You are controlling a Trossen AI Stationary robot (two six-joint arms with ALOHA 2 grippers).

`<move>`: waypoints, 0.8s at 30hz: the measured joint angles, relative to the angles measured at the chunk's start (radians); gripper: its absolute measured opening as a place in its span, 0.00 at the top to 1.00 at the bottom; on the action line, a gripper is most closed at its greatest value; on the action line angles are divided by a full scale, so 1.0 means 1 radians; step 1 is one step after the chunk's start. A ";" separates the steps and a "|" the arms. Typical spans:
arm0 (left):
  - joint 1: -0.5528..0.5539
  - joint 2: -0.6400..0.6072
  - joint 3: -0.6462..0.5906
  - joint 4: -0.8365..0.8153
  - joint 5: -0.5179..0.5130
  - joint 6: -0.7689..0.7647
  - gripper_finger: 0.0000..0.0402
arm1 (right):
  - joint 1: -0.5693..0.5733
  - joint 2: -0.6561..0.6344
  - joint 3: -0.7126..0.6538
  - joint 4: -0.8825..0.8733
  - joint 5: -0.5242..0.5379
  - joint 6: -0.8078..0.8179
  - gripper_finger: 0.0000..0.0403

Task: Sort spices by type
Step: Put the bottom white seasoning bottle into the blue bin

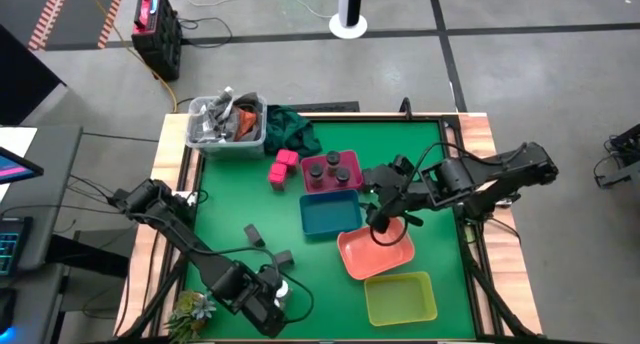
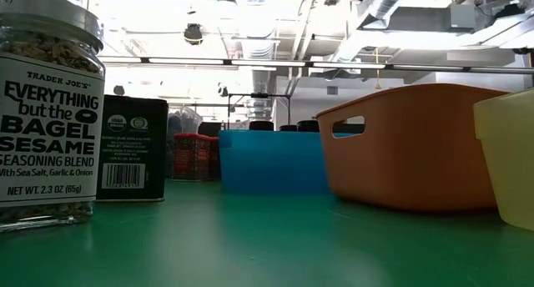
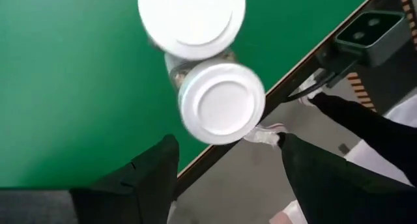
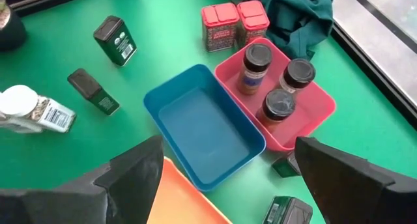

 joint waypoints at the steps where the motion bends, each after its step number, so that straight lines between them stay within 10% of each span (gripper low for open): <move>1: -0.001 0.000 0.000 -0.002 0.000 0.005 0.35 | -0.003 0.000 0.000 0.002 0.000 0.000 0.08; 24: 0.042 0.000 0.000 -0.036 -0.048 -0.108 0.13 | -0.062 0.000 0.000 0.046 -0.008 -0.036 0.08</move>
